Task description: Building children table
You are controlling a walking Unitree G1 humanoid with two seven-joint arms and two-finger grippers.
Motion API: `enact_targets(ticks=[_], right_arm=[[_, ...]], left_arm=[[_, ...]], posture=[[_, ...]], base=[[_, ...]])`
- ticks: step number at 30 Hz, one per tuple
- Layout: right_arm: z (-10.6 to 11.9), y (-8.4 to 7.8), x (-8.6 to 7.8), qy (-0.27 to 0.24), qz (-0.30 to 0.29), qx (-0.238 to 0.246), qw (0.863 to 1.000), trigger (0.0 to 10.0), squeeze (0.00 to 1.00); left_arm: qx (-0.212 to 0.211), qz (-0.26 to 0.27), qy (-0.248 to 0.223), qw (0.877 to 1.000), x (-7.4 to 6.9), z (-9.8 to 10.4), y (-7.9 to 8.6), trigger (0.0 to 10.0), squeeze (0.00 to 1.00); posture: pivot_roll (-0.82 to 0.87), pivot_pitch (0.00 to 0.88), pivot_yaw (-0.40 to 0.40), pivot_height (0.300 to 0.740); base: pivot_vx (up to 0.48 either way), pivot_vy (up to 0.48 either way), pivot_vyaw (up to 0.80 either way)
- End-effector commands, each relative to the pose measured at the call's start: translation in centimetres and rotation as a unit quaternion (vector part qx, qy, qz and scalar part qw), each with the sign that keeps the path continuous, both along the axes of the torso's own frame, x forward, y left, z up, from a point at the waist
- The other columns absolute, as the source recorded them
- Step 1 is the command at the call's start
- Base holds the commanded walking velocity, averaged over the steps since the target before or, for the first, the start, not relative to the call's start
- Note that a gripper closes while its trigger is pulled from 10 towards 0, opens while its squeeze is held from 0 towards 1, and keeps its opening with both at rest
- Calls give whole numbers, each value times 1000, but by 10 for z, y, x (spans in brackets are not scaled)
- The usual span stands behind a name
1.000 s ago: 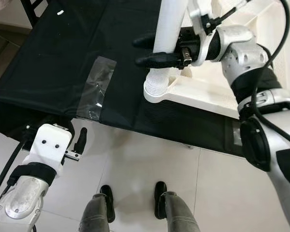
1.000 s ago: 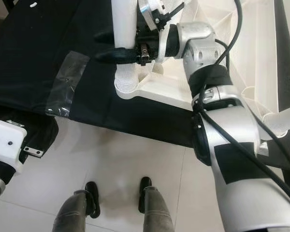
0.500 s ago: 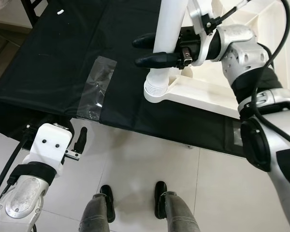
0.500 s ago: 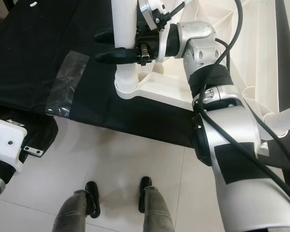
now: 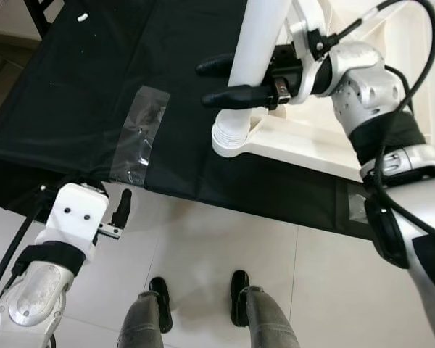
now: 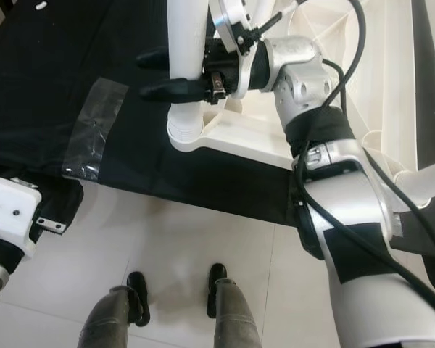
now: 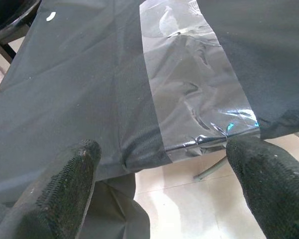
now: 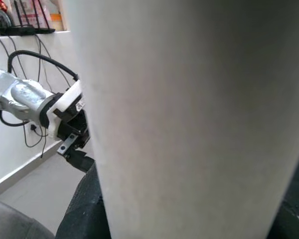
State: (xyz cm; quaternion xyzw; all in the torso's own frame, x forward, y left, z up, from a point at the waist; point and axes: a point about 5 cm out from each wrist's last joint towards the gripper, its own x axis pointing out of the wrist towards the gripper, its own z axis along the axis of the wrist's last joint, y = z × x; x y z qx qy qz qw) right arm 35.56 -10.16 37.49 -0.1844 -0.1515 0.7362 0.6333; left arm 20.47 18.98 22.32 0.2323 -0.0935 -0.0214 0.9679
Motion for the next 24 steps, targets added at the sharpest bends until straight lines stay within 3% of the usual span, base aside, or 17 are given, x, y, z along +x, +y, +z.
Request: enact_targets(ticks=[1, 7, 19, 24], right_arm=[[-41, -2, 8, 72, -11, -62, 995, 10000, 0], [-46, 0, 6, 49, -9, -94, 994, 10000, 0], [-43, -1, 4, 64, 0, -86, 994, 10000, 0], [-51, -6, 13, 63, -36, -104, 992, 10000, 0]], left_arm=[[-1, 3, 22, 1000, -2, -8, 1, 10000, 0], [0, 4, 22, 1000, -2, -8, 1, 10000, 0], [0, 4, 22, 1000, -1, -8, 1, 10000, 0], [0, 5, 22, 1000, -1, -8, 1, 10000, 0]], posture=[[-1, 531, -48, 740], [0, 531, -48, 740], [-1, 532, -49, 740], [-6, 528, -50, 740]], base=[[0, 0, 0], [0, 0, 0], [0, 0, 0], [0, 0, 0]])
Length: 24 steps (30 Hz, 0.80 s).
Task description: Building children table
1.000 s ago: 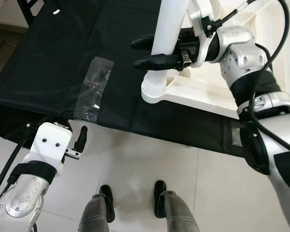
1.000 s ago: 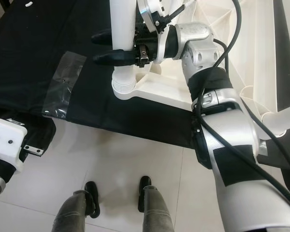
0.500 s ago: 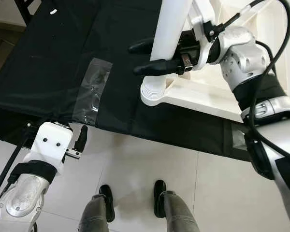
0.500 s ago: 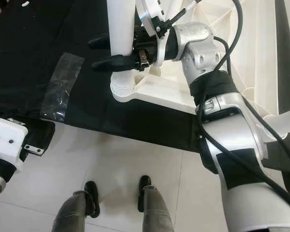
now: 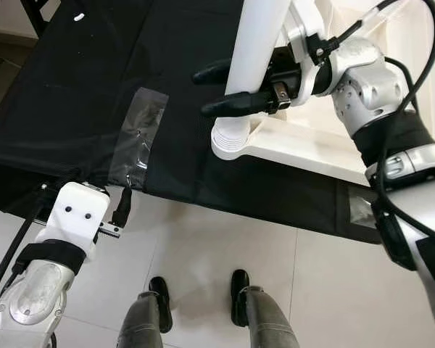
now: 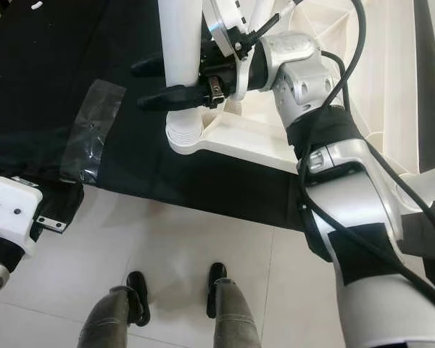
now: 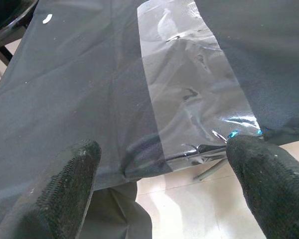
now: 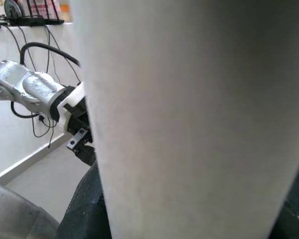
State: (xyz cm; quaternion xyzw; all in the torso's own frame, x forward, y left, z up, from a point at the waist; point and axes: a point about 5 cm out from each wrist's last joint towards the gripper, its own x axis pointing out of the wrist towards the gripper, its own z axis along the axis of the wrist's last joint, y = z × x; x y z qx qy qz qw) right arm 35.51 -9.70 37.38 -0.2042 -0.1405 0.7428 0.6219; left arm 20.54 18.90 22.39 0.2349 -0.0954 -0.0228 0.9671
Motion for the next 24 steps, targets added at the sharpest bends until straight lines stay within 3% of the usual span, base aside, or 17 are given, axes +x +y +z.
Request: enact_targets(ticks=[1, 13, 16, 17, 18, 19, 20, 21, 22, 23, 24], right_arm=[[-52, -11, 15, 71, -57, -81, 993, 10000, 0], [-64, -18, 20, 91, -164, -63, 980, 10000, 0], [-71, -26, 19, 104, -218, -43, 970, 10000, 0], [-77, -29, 18, 113, -255, -31, 960, 10000, 0], [-84, -31, 19, 115, -355, 5, 928, 10000, 0], [-95, -26, 15, 81, -508, 71, 854, 10000, 0], [-95, -26, 15, 81, -508, 71, 854, 10000, 0], [-108, -29, -2, 73, -594, 104, 795, 10000, 0], [-122, -13, -25, 94, -620, 136, 767, 10000, 0], [-122, -13, -25, 94, -620, 136, 767, 10000, 0], [-130, 2, -40, 120, -621, 158, 758, 10000, 0]], left_arm=[[-3, 7, 23, 1000, -1, -9, 1, 10000, 0], [-6, 8, 23, 1000, 2, -12, 0, 10000, 0], [-8, 8, 22, 1000, 5, -14, -2, 10000, 0], [-9, 9, 22, 1000, 6, -16, -2, 10000, 0], [-13, 7, 21, 1000, 6, -16, -2, 10000, 0], [-22, 10, 16, 1000, 7, -14, 0, 10000, 0], [-22, 10, 16, 1000, 7, -14, 0, 10000, 0], [-38, 18, 12, 999, 7, -12, 4, 10000, 0], [-48, 42, -1, 998, 11, -5, 16, 10000, 0], [-48, 42, -1, 998, 11, -5, 16, 10000, 0], [-48, 62, -14, 997, 16, 2, 29, 10000, 0]], posture=[[-5, 526, -50, 740], [-39, 496, -64, 740], [-50, 481, -70, 740], [-63, 475, -86, 740], [-64, 465, -99, 740], [-64, 450, -104, 740], [-64, 450, -104, 740], [-65, 444, -107, 740], [-48, 433, -66, 740], [-48, 433, -66, 740], [-67, 436, -51, 740]], base=[[0, 0, 0], [0, 0, 0], [0, 0, 0], [0, 0, 0], [0, 0, 0], [0, 0, 0], [0, 0, 0], [0, 0, 0], [0, 0, 0], [0, 0, 0], [0, 0, 0]])
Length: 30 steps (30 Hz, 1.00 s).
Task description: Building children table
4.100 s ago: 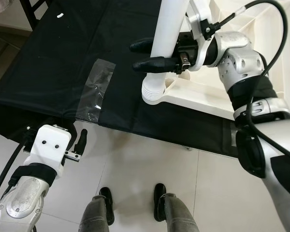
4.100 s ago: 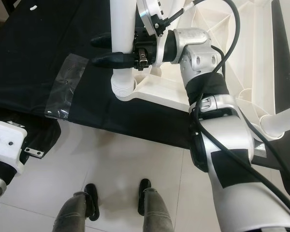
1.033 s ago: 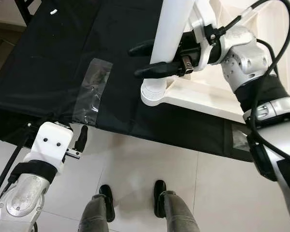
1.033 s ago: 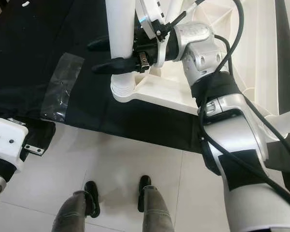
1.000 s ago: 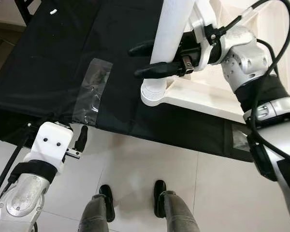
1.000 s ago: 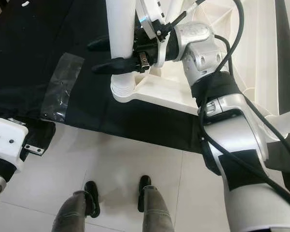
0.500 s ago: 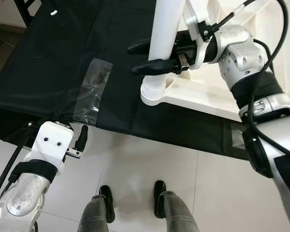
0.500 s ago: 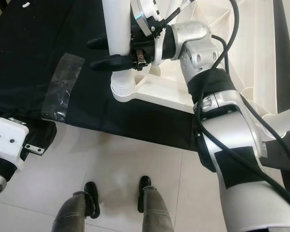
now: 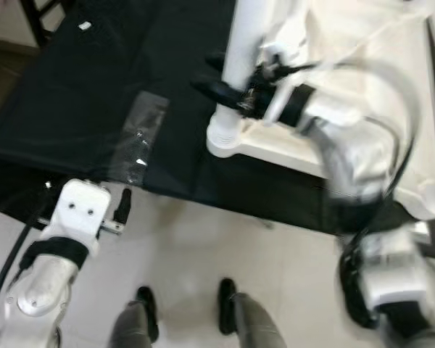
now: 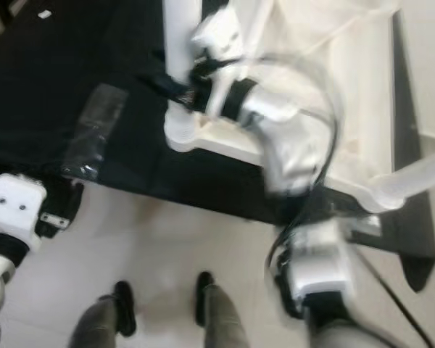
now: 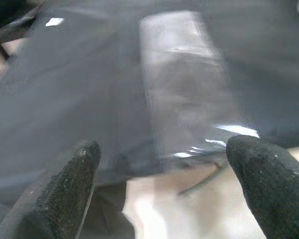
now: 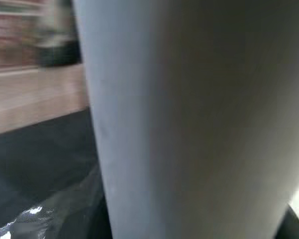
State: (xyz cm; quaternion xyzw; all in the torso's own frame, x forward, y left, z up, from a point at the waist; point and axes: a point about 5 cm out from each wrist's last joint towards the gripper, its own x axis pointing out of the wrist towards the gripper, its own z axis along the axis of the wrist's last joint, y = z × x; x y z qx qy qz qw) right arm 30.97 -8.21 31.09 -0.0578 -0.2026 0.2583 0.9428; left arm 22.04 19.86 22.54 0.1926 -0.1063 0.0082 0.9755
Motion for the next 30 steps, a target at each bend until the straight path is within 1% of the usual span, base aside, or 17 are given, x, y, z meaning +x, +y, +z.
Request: enact_targets(ticks=[1, 3, 6, 8, 10, 12, 15, 16, 17, 19, 20, 21, 22, 25, 26, 27, 30], right_arm=[[-67, -13, 6, 174, -94, -25, 980, 10000, 0], [-71, 13, -2, 177, -68, 8, 982, 10000, 0], [-70, 19, 0, 175, -65, 16, 982, 10000, 0], [-69, 23, 2, 180, -73, 27, 981, 10000, 0], [-69, 23, -1, 184, -89, 31, 978, 10000, 0], [-69, 22, -3, 188, -112, 35, 975, 10000, 0], [-69, 22, -6, 189, -121, 37, 974, 10000, 0], [-70, 21, -5, 187, -126, 35, 974, 10000, 0], [-70, 21, -5, 187, -126, 35, 974, 10000, 0], [-71, 21, -1, 181, -122, 29, 975, 10000, 0], [-71, 21, -1, 181, -122, 29, 975, 10000, 0], [-70, 23, 2, 175, -114, 23, 978, 10000, 0], [-70, 23, 2, 175, -114, 23, 978, 10000, 0], [-67, 29, 10, 157, -93, 11, 983, 10000, 0], [-67, 29, 10, 157, -93, 11, 983, 10000, 0], [-67, 30, 13, 155, -91, 10, 984, 10000, 0], [-62, 34, 16, 139, -74, 1, 988, 10000, 0]], left_arm=[[-3, 39, 4, 999, 1, 0, 19, 10000, 0], [-2, 75, -31, 997, 10, 20, 44, 10000, 0], [5, 82, -53, 995, 17, 34, 54, 10000, 0], [13, 86, -96, 992, 27, 61, 67, 10000, 0], [11, 83, -115, 990, 31, 73, 70, 10000, 0], [0, 64, -141, 988, 37, 91, 71, 10000, 0], [-4, 59, -147, 987, 38, 95, 71, 10000, 0], [-20, 22, -152, 988, 42, 103, 66, 10000, 0], [-20, 22, -152, 988, 42, 103, 66, 10000, 0], [-73, -97, -159, 980, 50, 124, 46, 10000, 0], [-73, -97, -159, 980, 50, 124, 46, 10000, 0], [-98, -174, -159, 967, 54, 137, 32, 10000, 0], [-98, -174, -159, 967, 54, 137, 32, 10000, 0], [-109, -336, -152, 923, 57, 163, 1, 10000, 0], [-109, -336, -152, 923, 57, 163, 1, 10000, 0], [-105, -360, -149, 915, 59, 166, -4, 10000, 0], [-84, -469, -98, 874, 64, 172, -34, 10000, 0]], posture=[[-67, 436, -51, 740], [-50, 408, -38, 740], [-49, 390, -32, 740], [-46, 371, -27, 740], [-34, 352, -25, 740], [-32, 336, -23, 740], [-32, 336, -23, 740], [-26, 310, -22, 740], [-26, 310, -22, 740], [-18, 278, -23, 740], [-18, 278, -23, 740], [-11, 252, -23, 740], [-11, 252, -23, 740], [-6, 221, -20, 740], [-6, 221, -20, 740], [-2, 211, -20, 740], [2, 186, -15, 740]], base=[[0, 0, 0], [0, 0, 0], [0, 0, 0], [0, 0, 0], [0, 0, 0], [0, 0, 0], [0, 0, 0], [0, 0, 0], [0, 0, 0], [0, 0, 0], [0, 0, 0], [0, 0, 0], [0, 0, 0], [0, 0, 0], [0, 0, 0], [0, 0, 0], [0, 0, 0]])
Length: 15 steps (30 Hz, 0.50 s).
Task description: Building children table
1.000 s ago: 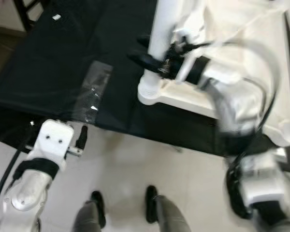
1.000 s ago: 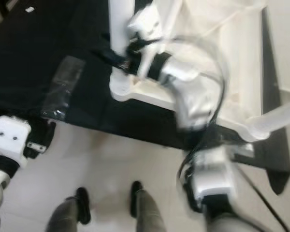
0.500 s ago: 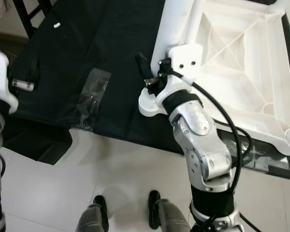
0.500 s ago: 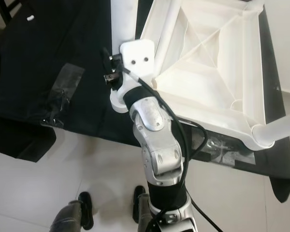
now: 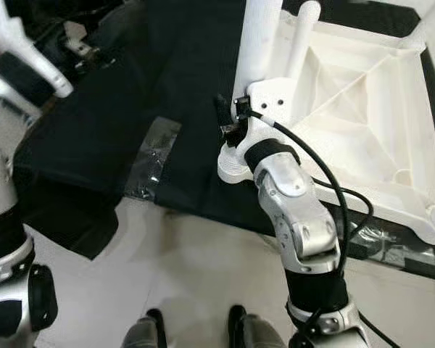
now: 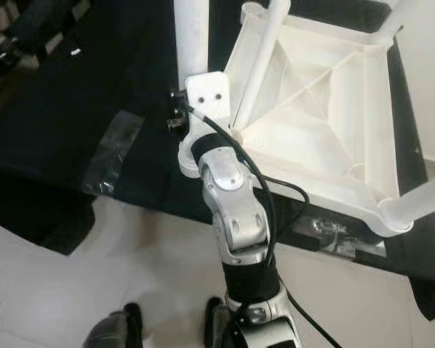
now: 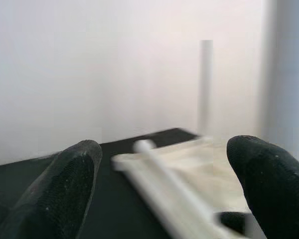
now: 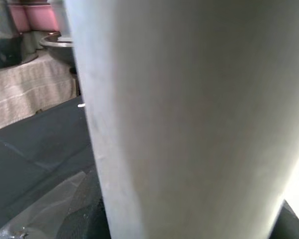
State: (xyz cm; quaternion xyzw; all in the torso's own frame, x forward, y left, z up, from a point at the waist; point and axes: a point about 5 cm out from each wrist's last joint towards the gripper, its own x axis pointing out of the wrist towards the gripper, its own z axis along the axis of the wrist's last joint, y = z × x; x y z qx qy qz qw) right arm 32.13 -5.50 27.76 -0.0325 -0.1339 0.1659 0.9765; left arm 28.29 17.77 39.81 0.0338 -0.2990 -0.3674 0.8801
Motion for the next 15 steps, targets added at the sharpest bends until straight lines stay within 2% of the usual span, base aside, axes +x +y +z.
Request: enact_targets(ticks=[1, 4, 10, 12, 13, 15], right_arm=[[-29, 7, 5, 68, 24, -17, 997, 10000, 0], [-26, 11, 6, 58, 35, -20, 997, 10000, 0], [-24, 13, 8, 54, 40, -18, 998, 10000, 0], [-20, 18, 11, 41, 47, -12, 998, 10000, 0], [-20, 18, 11, 41, 47, -12, 998, 10000, 0], [-16, 21, 13, 31, 49, -5, 998, 10000, 0]], left_arm=[[27, -54, 14, 998, 1, -1, -14, 10000, 0], [46, -119, 31, 991, 7, 5, -34, 10000, 0], [52, -144, 38, 988, 9, 7, -42, 10000, 0], [50, -173, 65, 981, 19, 10, -57, 10000, 0], [50, -173, 65, 981, 19, 10, -57, 10000, 0], [44, -193, 80, 977, 27, 12, -69, 10000, 0]], posture=[[2, 186, -15, 740], [11, 166, -10, 740], [13, 160, -4, 740], [18, 148, 16, 740], [18, 148, 16, 740], [12, 147, 25, 740]], base=[[0, 0, 0], [0, 0, 0], [0, 0, 0], [0, 0, 0], [0, 0, 0], [0, 0, 0]])
